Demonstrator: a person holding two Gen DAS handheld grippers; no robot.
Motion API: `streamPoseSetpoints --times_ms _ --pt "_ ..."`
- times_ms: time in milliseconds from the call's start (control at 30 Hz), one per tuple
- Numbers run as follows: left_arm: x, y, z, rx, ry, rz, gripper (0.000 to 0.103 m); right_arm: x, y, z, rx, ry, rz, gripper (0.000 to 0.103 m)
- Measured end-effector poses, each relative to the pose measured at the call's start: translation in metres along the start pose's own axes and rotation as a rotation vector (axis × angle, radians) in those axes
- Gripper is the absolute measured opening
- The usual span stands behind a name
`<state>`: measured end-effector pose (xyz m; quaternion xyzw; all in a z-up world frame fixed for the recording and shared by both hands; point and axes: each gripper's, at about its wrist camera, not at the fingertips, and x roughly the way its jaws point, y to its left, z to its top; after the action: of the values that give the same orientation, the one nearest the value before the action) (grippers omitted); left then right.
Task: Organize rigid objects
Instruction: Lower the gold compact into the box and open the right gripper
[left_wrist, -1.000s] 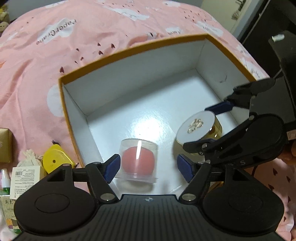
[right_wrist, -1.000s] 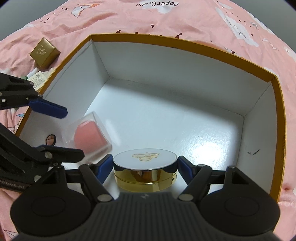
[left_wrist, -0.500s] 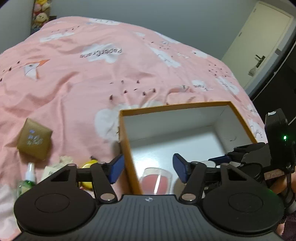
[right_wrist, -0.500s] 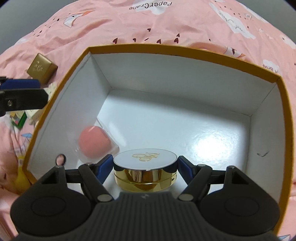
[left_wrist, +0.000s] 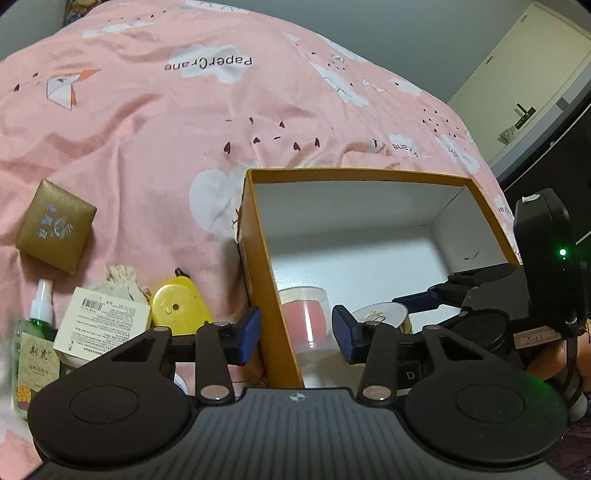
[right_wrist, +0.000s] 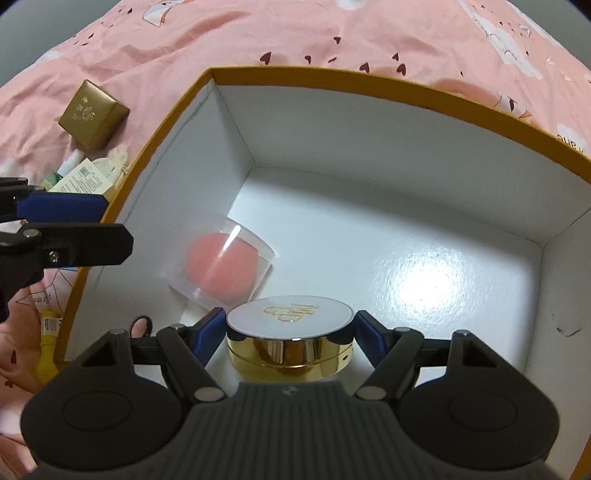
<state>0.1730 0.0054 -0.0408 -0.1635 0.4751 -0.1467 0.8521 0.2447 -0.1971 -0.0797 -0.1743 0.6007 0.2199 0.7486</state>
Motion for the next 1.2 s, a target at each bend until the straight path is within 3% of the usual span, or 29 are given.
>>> streamPoseSetpoints --times_ms 167,333,500,800,1100,1200 --pt "0.002 0.004 -0.001 -0.022 0.008 -0.013 0.043 0.0 -0.006 0.002 0.01 0.008 -0.005 0.075" --pt "0.002 0.007 0.001 -0.04 0.004 -0.013 0.039 -0.001 -0.003 -0.005 0.021 0.108 0.058 0.075" --pt "0.004 0.01 0.003 -0.057 -0.001 -0.026 0.036 0.003 -0.004 -0.003 0.124 0.136 0.145 0.075" --pt "0.001 0.022 0.009 -0.093 -0.016 -0.006 0.036 0.017 0.001 0.021 0.242 0.08 0.174 0.074" --pt "0.006 0.026 0.013 -0.101 -0.004 0.0 0.036 0.029 -0.007 0.049 0.292 -0.003 0.175 0.075" --pt "0.008 0.025 0.014 -0.092 0.001 0.004 0.034 0.034 -0.006 0.05 0.286 0.004 0.182 0.075"
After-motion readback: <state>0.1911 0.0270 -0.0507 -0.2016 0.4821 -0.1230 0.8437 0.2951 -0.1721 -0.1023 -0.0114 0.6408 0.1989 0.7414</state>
